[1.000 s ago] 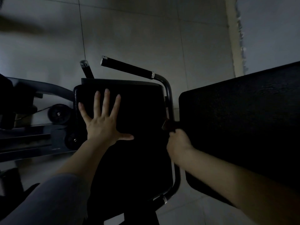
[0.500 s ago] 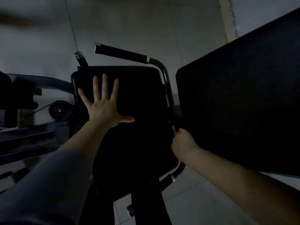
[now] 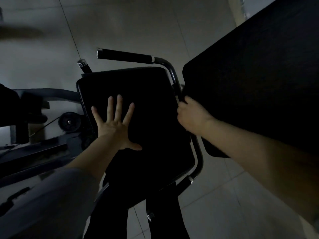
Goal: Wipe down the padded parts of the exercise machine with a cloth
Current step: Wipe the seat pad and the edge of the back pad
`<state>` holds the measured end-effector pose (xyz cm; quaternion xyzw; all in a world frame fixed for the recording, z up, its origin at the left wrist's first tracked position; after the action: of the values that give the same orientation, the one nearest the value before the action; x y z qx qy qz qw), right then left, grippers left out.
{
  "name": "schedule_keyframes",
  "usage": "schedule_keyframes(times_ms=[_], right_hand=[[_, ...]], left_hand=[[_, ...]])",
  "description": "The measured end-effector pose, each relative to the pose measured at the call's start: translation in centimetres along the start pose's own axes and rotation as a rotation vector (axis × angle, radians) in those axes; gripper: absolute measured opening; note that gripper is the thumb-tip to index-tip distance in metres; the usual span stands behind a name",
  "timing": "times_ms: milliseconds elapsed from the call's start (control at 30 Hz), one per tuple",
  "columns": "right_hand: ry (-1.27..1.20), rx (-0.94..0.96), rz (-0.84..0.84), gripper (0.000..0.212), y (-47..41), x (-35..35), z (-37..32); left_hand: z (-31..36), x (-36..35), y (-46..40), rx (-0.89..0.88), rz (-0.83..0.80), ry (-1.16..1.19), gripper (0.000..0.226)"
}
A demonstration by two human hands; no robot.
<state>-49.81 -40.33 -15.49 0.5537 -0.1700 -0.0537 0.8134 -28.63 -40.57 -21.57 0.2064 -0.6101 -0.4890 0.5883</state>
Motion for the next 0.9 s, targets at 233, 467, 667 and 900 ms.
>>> schedule_keyframes(times_ms=[233,467,667,900], right_hand=[[-0.004,0.198,-0.055,0.037,4.6,-6.0,-8.0],[-0.484,0.007,0.429,0.02,10.1,-8.9,-8.5],[-0.706,-0.376,0.571,0.039,12.2,-6.8,-4.5],[-0.629,-0.289,0.208,0.065,7.4,-5.7,-6.3]], left_hand=[[0.0,0.6,0.6,-0.016,-0.024,0.033,0.14],[0.2,0.9,0.8,-0.006,-0.027,0.043,0.144],[0.6,1.2,1.0,0.062,-0.076,0.065,0.146],[0.6,0.9,0.7,0.079,-0.083,0.061,0.145]])
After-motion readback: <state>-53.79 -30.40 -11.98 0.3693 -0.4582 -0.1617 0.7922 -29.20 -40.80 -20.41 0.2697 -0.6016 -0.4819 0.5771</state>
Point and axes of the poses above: each hand's wrist, its own y-axis away from the middle knuckle, its own x-axis out of the back of the hand, z = x × y, the point moved 2 cm from there along -y, towards the middle knuckle, and after that the axes turned 7 degrees about -z, right-handed, at the moved point
